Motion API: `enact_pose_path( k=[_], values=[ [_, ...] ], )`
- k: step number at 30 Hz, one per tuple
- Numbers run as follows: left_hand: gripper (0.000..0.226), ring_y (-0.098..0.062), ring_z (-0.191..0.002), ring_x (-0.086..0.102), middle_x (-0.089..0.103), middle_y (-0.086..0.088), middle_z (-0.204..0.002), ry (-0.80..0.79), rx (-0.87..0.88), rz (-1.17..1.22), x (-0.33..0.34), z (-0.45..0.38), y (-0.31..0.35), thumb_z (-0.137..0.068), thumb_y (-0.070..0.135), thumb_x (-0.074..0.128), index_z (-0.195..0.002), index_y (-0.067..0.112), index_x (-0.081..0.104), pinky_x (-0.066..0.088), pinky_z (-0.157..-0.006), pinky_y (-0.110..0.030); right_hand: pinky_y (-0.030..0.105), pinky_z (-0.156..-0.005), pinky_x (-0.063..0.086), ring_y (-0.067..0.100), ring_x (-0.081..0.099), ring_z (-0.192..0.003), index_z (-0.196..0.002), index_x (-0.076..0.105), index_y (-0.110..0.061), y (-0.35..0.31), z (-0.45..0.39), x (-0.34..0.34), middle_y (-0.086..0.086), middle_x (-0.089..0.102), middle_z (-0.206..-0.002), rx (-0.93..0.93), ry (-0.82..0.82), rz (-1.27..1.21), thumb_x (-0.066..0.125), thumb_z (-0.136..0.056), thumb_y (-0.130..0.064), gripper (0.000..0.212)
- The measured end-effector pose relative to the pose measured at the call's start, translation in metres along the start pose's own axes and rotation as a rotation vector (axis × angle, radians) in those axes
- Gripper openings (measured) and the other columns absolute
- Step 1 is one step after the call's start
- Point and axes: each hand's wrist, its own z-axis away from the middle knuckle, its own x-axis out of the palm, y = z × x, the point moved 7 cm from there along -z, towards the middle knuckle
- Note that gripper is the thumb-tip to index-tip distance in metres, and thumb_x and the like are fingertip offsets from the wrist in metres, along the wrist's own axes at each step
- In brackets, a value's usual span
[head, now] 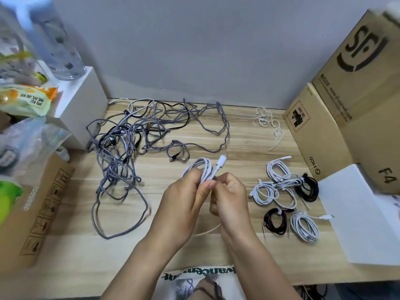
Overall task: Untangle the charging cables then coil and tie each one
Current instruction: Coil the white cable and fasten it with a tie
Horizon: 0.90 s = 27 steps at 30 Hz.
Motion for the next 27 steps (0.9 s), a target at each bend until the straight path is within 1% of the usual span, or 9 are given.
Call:
enact_pose_path(
  k=[4, 8, 11, 14, 17, 20, 23, 25, 27],
  values=[
    [0.03, 0.001, -0.057, 0.042, 0.043, 0.015, -0.055, -0.045, 0.018, -0.062, 0.005, 0.003, -0.002, -0.084, 0.056, 0.031, -0.067, 0.031, 0.028, 0.029, -0.051, -0.014, 0.016, -0.035, 0.019, 0.004, 0.021, -0.037, -0.064, 0.042, -0.014, 0.004, -0.001, -0.003, -0.01, 0.032, -0.039, 0.011, 0.018, 0.031, 0.049, -0.087, 0.001, 0.028],
    [0.039, -0.007, -0.055, 0.038, 0.038, 0.01, -0.053, -0.02, -0.019, -0.045, -0.001, 0.002, -0.013, -0.091, 0.055, 0.036, -0.068, 0.023, 0.033, 0.028, -0.05, -0.021, 0.013, -0.035, 0.017, 0.001, 0.018, -0.035, -0.064, 0.04, -0.015, 0.008, 0.003, 0.005, -0.009, 0.028, -0.041, 0.1, -0.156, -0.065, 0.05, -0.091, -0.001, 0.032],
    [0.041, -0.011, -0.054, 0.031, 0.032, 0.008, -0.053, 0.014, -0.026, -0.051, -0.008, 0.001, -0.017, -0.091, 0.053, 0.038, -0.068, 0.02, 0.032, 0.026, -0.05, -0.023, 0.014, -0.038, 0.014, 0.001, 0.019, -0.038, -0.068, 0.042, -0.015, 0.006, 0.006, 0.008, -0.009, 0.028, -0.043, 0.095, -0.238, -0.052, 0.051, -0.093, -0.005, 0.029],
    [0.039, -0.011, -0.053, 0.032, 0.032, 0.008, -0.052, 0.007, -0.023, -0.046, -0.008, 0.001, -0.014, -0.083, 0.056, 0.034, -0.067, 0.021, 0.031, 0.025, -0.049, -0.022, 0.014, -0.038, 0.014, 0.001, 0.019, -0.038, -0.072, 0.044, -0.014, 0.0, 0.008, 0.006, -0.01, 0.028, -0.043, 0.059, -0.235, -0.048, 0.05, -0.093, -0.004, 0.025],
    [0.041, -0.016, -0.056, 0.031, 0.036, 0.004, -0.055, 0.021, -0.041, -0.055, -0.009, -0.001, -0.017, -0.082, 0.056, 0.032, -0.069, 0.018, 0.032, 0.025, -0.05, -0.026, 0.015, -0.039, 0.012, 0.002, 0.017, -0.037, -0.07, 0.043, -0.014, -0.005, 0.012, 0.006, -0.011, 0.029, -0.042, 0.074, -0.269, -0.096, 0.051, -0.093, -0.006, 0.025],
    [0.035, -0.014, -0.055, 0.031, 0.033, 0.007, -0.052, 0.039, -0.048, -0.071, -0.011, -0.003, -0.019, -0.083, 0.053, 0.032, -0.068, 0.022, 0.028, 0.027, -0.05, -0.022, 0.016, -0.039, 0.012, 0.001, 0.017, -0.036, -0.071, 0.044, -0.013, -0.007, 0.016, 0.008, -0.011, 0.029, -0.043, 0.1, -0.292, -0.134, 0.049, -0.093, -0.004, 0.024],
    [0.043, -0.012, -0.056, 0.04, 0.043, 0.005, -0.055, 0.011, -0.021, -0.069, -0.008, -0.002, -0.019, -0.091, 0.059, 0.033, -0.07, 0.022, 0.036, 0.032, -0.053, -0.021, 0.014, -0.037, 0.015, 0.0, 0.02, -0.035, -0.074, 0.046, -0.011, -0.005, 0.011, 0.006, -0.012, 0.032, -0.042, 0.093, -0.262, -0.12, 0.047, -0.093, -0.003, 0.021],
    [0.055, -0.016, -0.063, 0.047, 0.055, -0.001, -0.064, -0.032, -0.008, -0.06, -0.003, 0.0, -0.02, -0.087, 0.063, 0.031, -0.079, 0.011, 0.047, 0.037, -0.058, -0.024, 0.014, -0.037, 0.016, 0.0, 0.02, -0.035, -0.073, 0.047, -0.01, -0.005, 0.007, 0.001, -0.012, 0.031, -0.042, 0.092, -0.237, -0.111, 0.045, -0.094, -0.001, 0.023],
    [0.058, -0.019, -0.065, 0.046, 0.057, -0.004, -0.067, -0.048, 0.003, -0.053, -0.002, 0.001, -0.02, -0.083, 0.061, 0.029, -0.083, 0.007, 0.049, 0.036, -0.058, -0.025, 0.014, -0.037, 0.015, 0.0, 0.02, -0.035, -0.072, 0.047, -0.01, -0.003, 0.004, -0.002, -0.011, 0.03, -0.042, 0.11, -0.236, -0.088, 0.045, -0.094, -0.002, 0.024]
  ],
)
